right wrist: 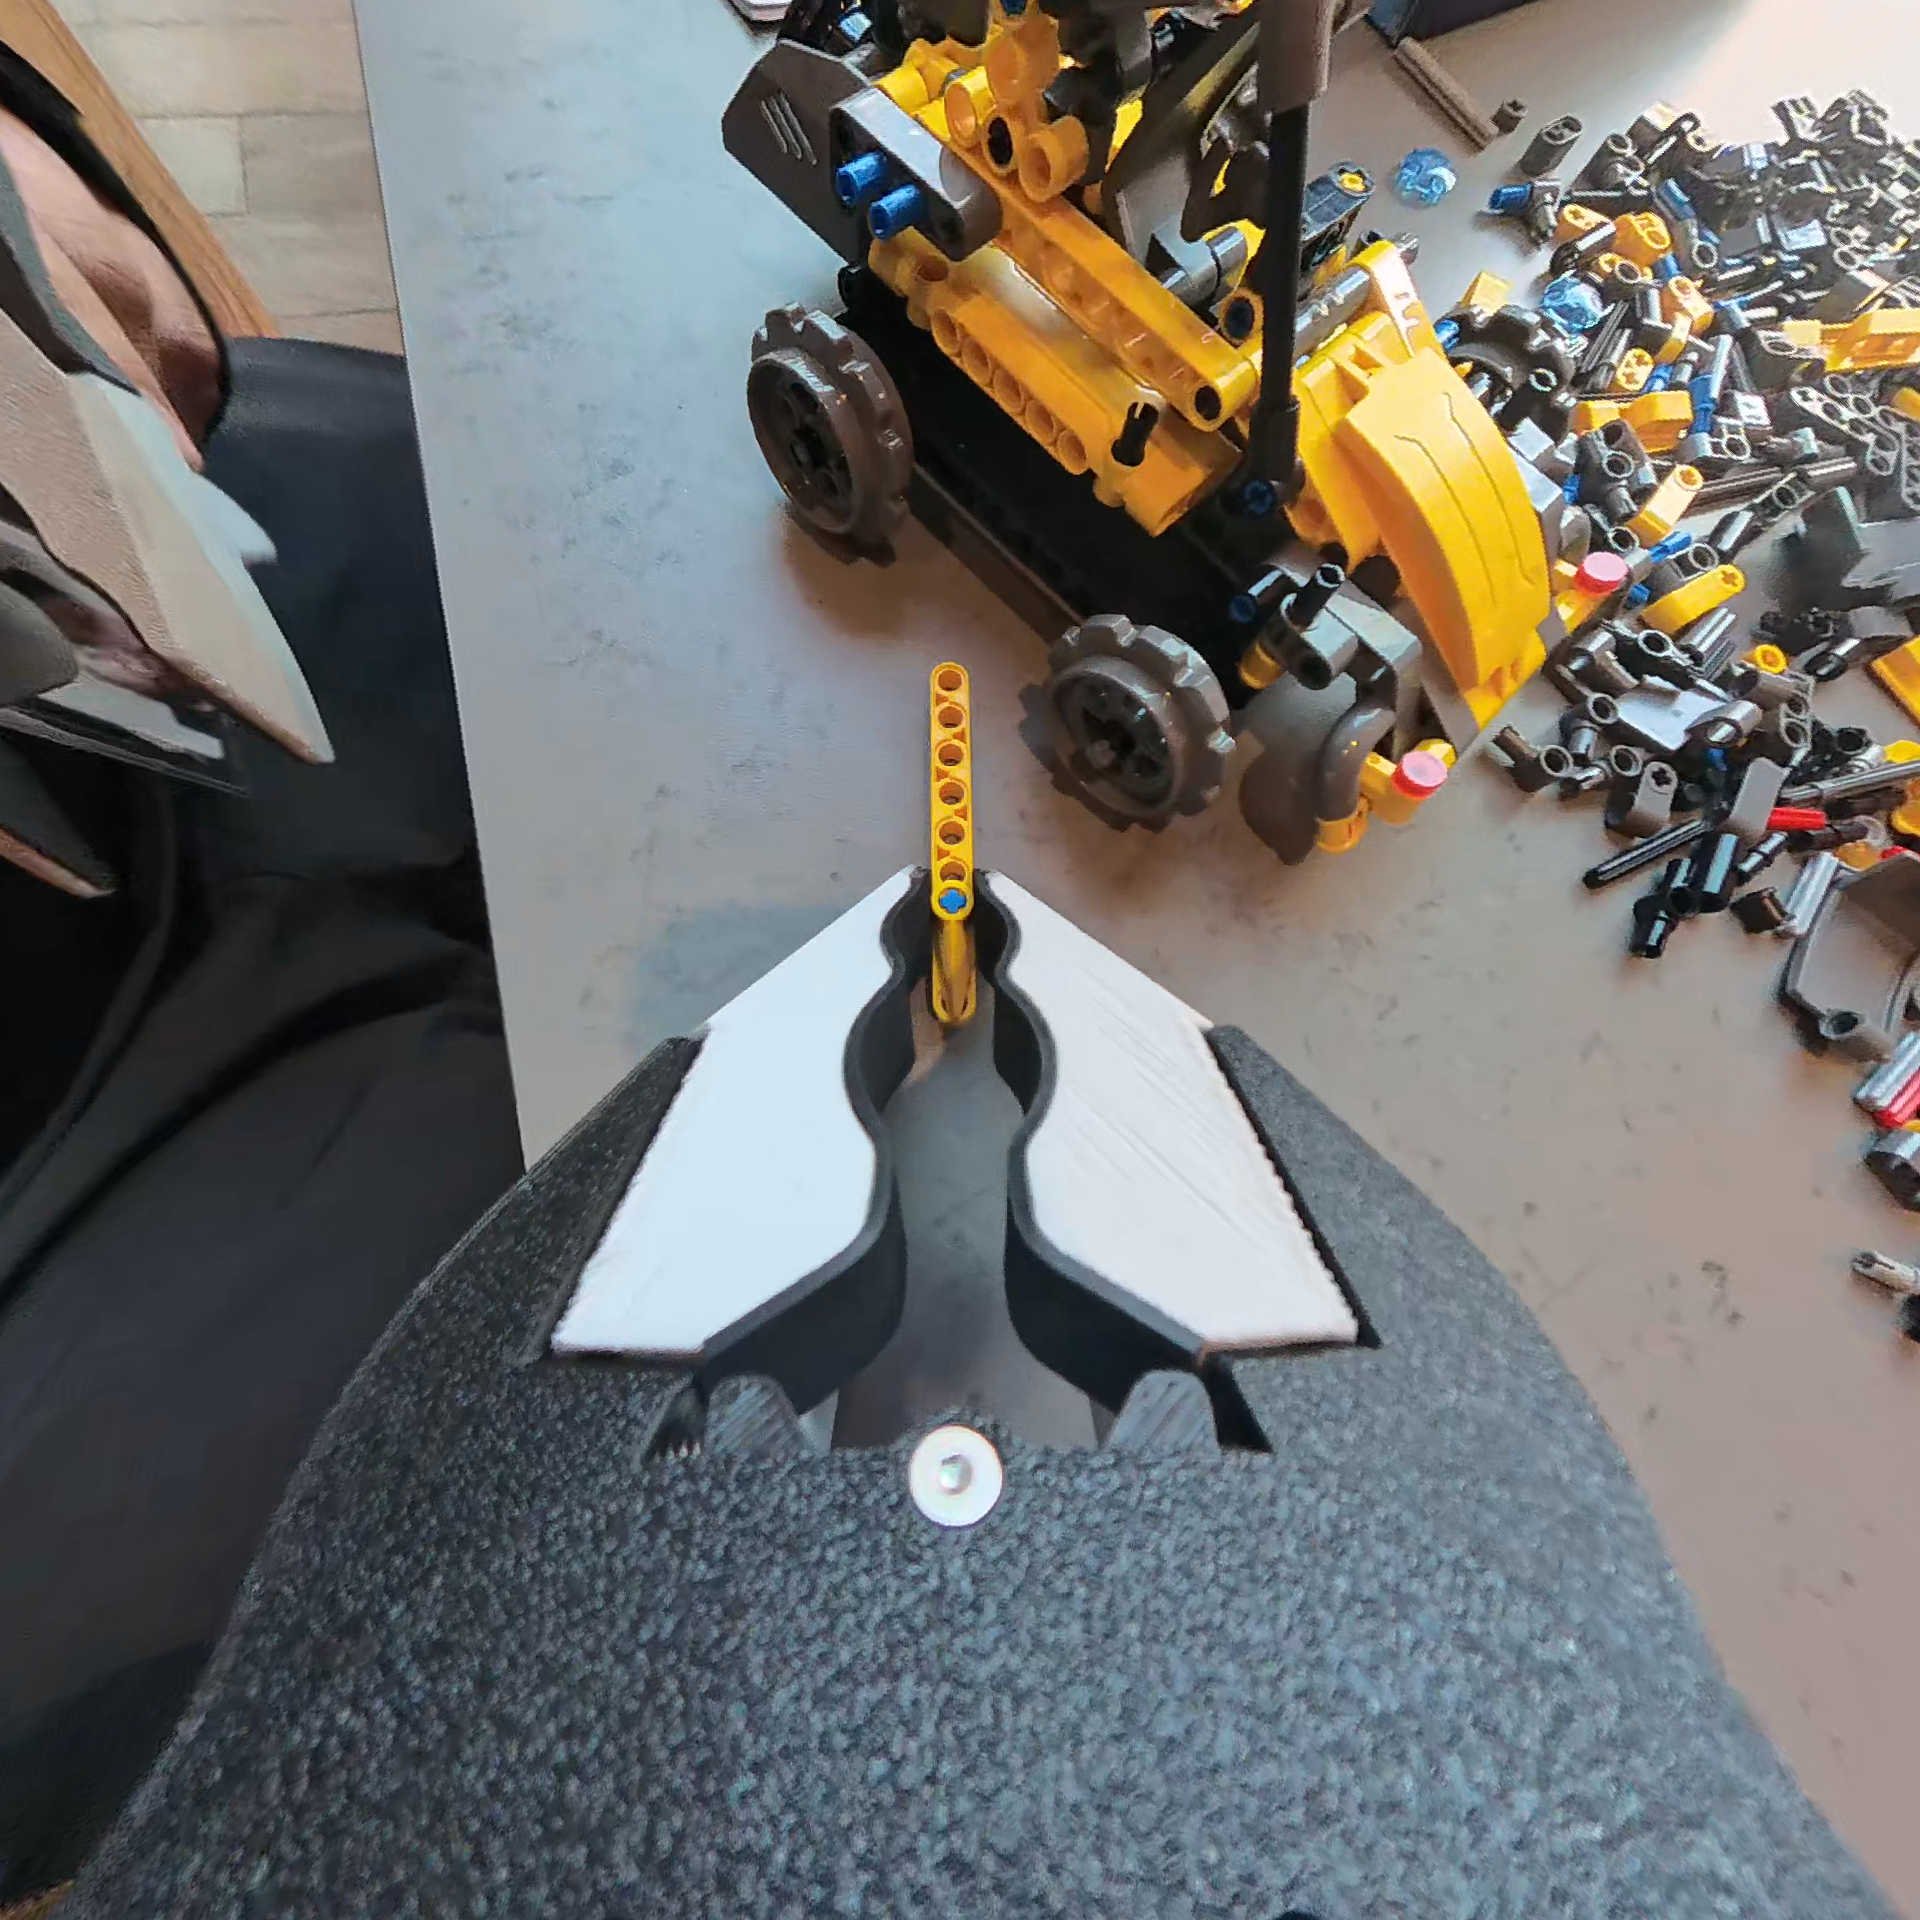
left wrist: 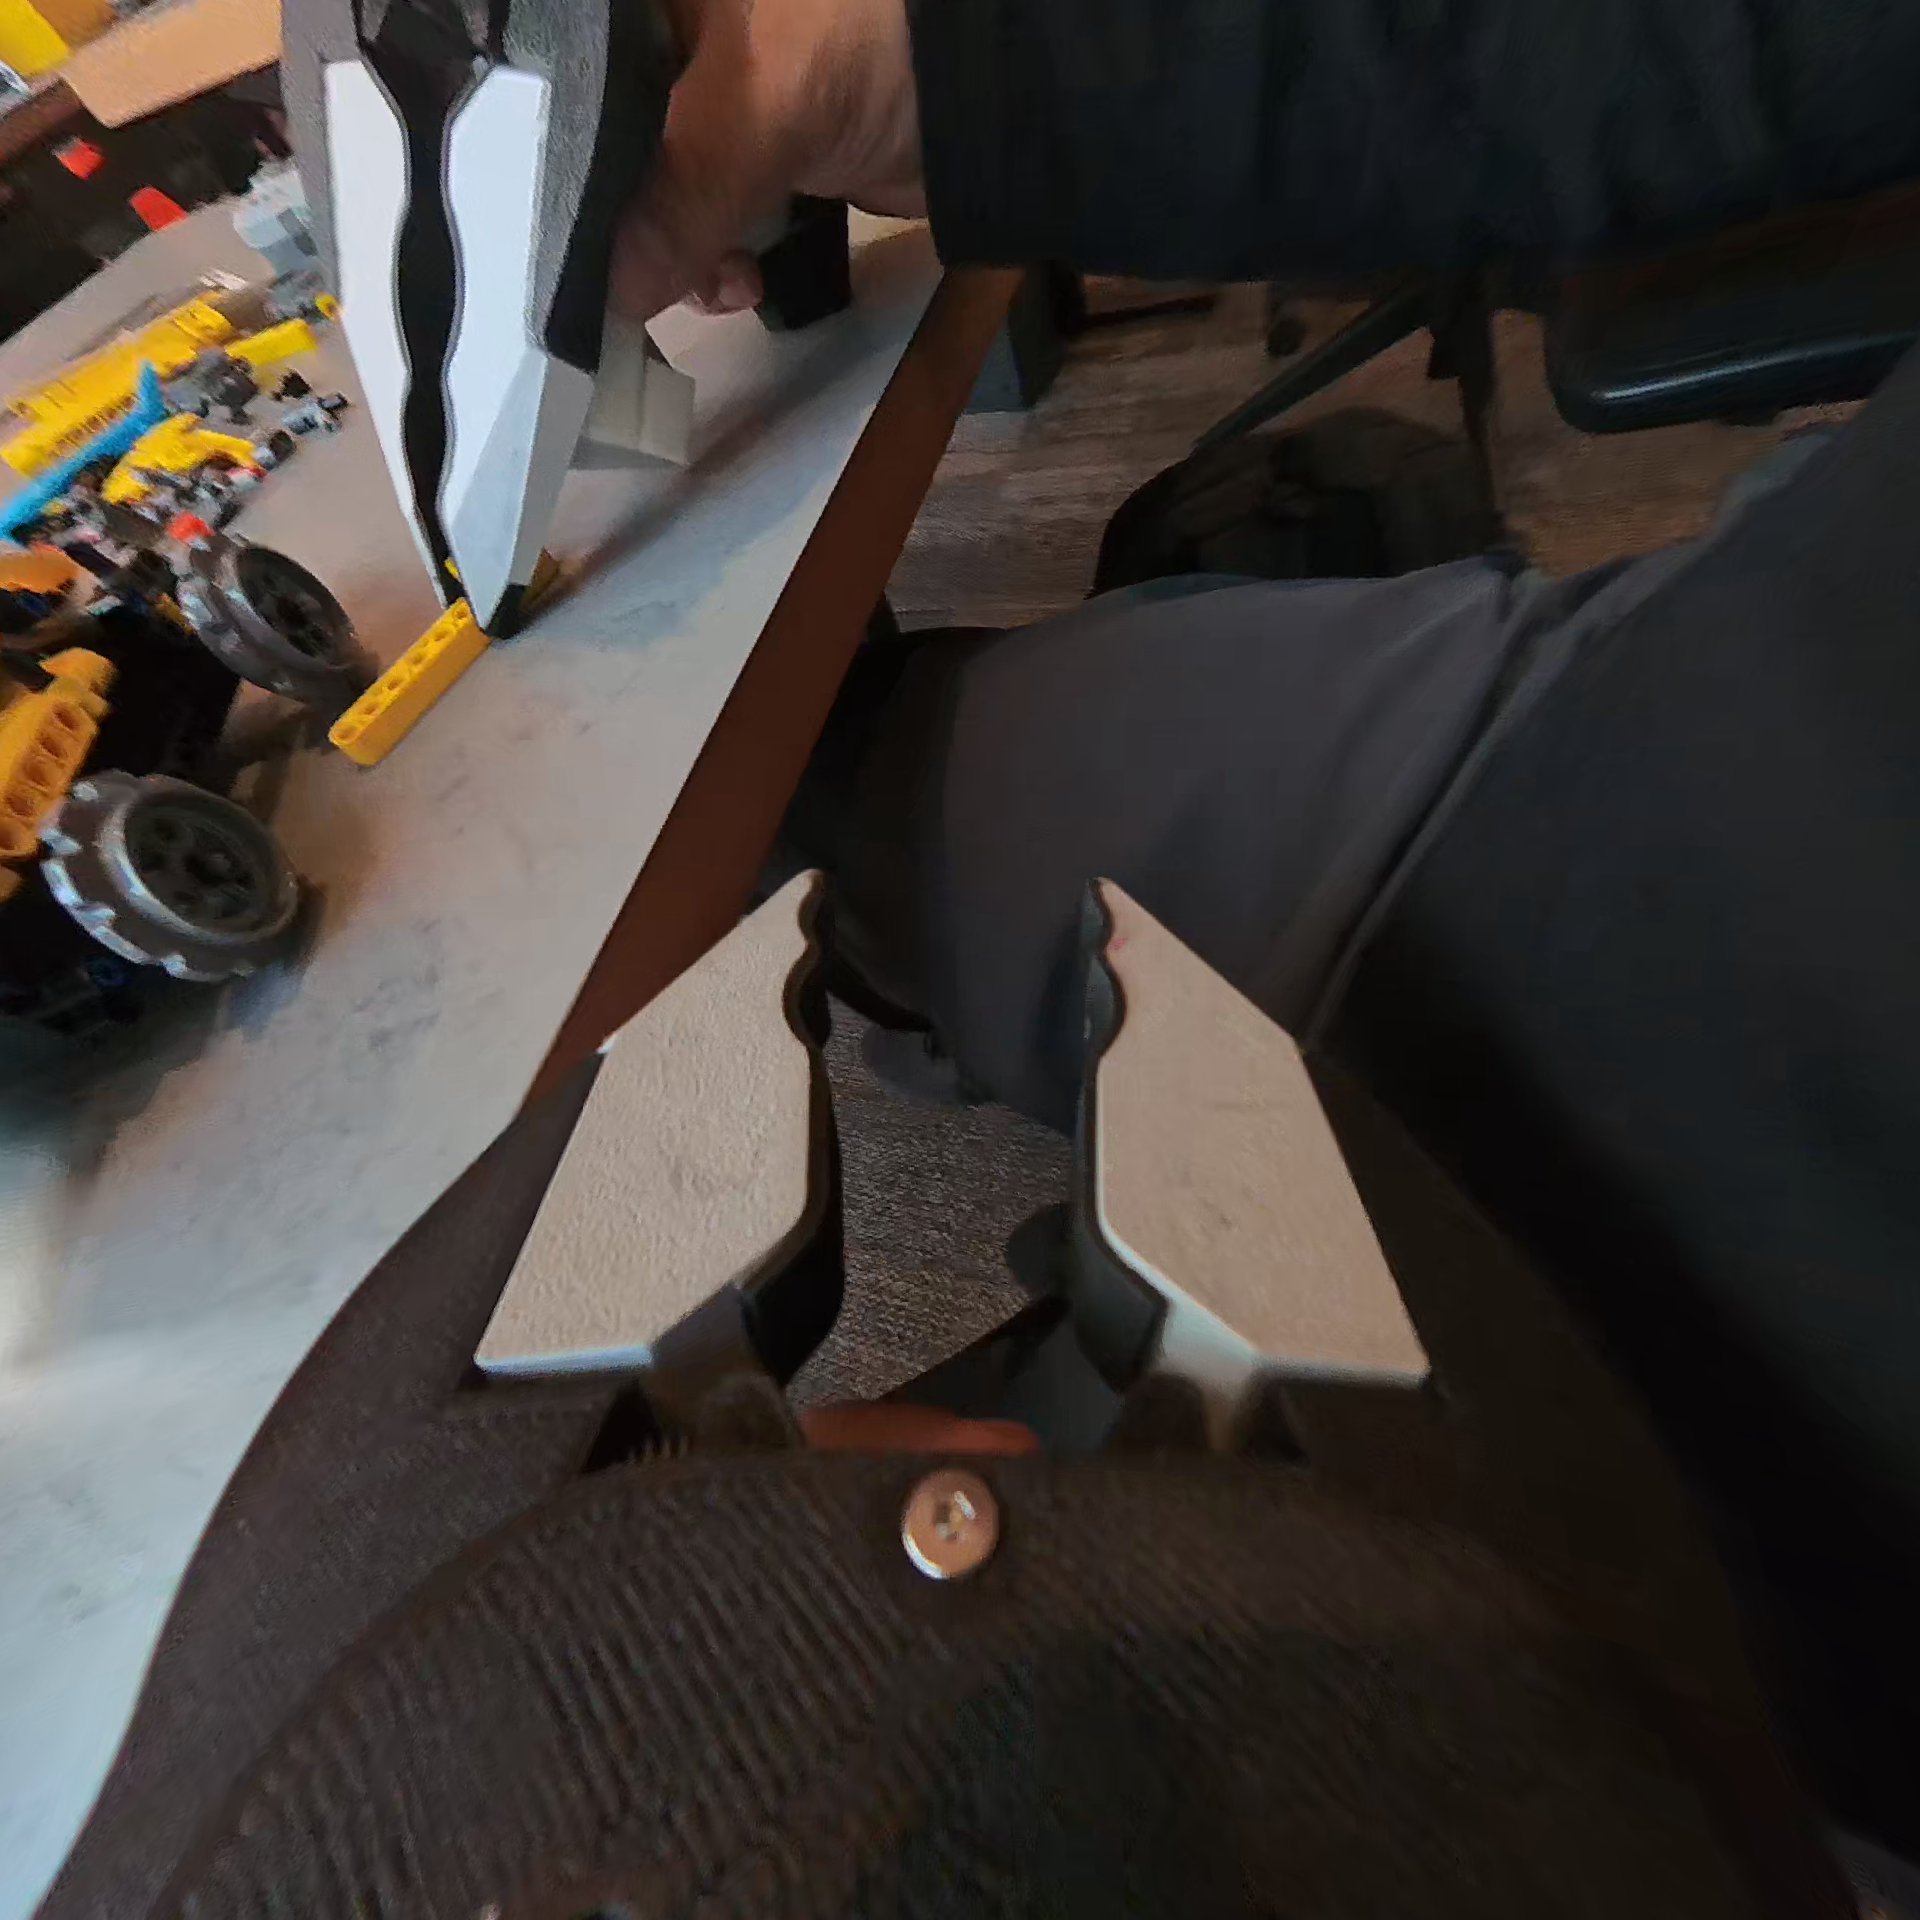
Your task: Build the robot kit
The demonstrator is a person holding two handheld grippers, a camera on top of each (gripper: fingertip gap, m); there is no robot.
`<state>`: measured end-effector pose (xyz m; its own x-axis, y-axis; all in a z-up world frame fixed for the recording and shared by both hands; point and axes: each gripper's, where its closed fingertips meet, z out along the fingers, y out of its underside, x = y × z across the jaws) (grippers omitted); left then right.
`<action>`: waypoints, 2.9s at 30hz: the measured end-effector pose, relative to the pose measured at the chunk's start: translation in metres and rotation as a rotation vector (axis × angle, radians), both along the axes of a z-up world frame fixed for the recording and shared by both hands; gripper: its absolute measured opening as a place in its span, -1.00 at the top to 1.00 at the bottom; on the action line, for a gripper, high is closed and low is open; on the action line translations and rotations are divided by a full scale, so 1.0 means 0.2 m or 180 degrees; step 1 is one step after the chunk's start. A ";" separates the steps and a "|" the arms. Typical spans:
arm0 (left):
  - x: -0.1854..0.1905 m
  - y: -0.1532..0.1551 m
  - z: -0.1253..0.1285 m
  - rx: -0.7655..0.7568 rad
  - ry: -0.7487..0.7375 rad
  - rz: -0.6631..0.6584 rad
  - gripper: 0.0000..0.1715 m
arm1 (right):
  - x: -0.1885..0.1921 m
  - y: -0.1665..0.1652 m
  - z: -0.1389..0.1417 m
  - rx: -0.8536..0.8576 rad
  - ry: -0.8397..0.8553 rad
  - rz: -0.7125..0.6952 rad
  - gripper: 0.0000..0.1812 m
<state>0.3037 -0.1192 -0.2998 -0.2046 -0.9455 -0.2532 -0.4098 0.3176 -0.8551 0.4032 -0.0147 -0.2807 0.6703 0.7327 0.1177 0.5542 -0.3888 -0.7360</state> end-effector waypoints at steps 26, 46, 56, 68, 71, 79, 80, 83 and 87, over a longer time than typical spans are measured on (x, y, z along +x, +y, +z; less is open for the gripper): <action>-0.12 0.20 0.27 -0.0529 -0.0311 0.1268 0.34 | -0.04 -0.06 0.07 0.0269 0.0155 0.0318 0.92; 0.14 0.95 0.13 -0.0288 0.1353 0.0756 -0.30 | 0.00 -0.07 0.27 0.0613 0.0895 0.0285 0.92; 0.01 0.79 0.13 0.0034 0.1473 -0.0393 -0.29 | 0.18 -0.13 0.39 0.0818 0.1431 0.0044 0.92; 0.21 0.66 0.13 0.0136 0.1585 -0.0831 -0.35 | 0.29 -0.22 0.39 0.0593 0.1570 -0.0102 0.92; 0.19 0.63 0.17 -0.0017 0.1378 -0.0769 -0.44 | 0.22 -0.29 0.35 0.0433 0.1273 0.0027 0.92; 0.05 0.53 0.48 -0.0320 0.0587 -0.0409 0.25 | 0.14 -0.29 0.32 0.0281 0.0907 0.0012 0.92; 0.04 0.53 0.50 -0.0262 0.0555 -0.0354 0.32 | 0.13 -0.28 0.32 0.0269 0.0892 -0.0002 0.92; 0.05 0.49 0.56 -0.0150 0.0374 -0.0185 0.66 | 0.08 -0.27 0.34 0.0248 0.0894 0.0089 0.92; 0.13 0.40 0.51 -0.0266 0.0428 -0.0024 0.86 | -0.02 -0.27 0.39 0.0270 0.0798 0.0257 0.92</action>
<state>0.3300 -0.0386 -0.1983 -0.2386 -0.9604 -0.1436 -0.5201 0.2513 -0.8163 0.3995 -0.0694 -0.2033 0.6262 0.7795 0.0187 0.3773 -0.2820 -0.8821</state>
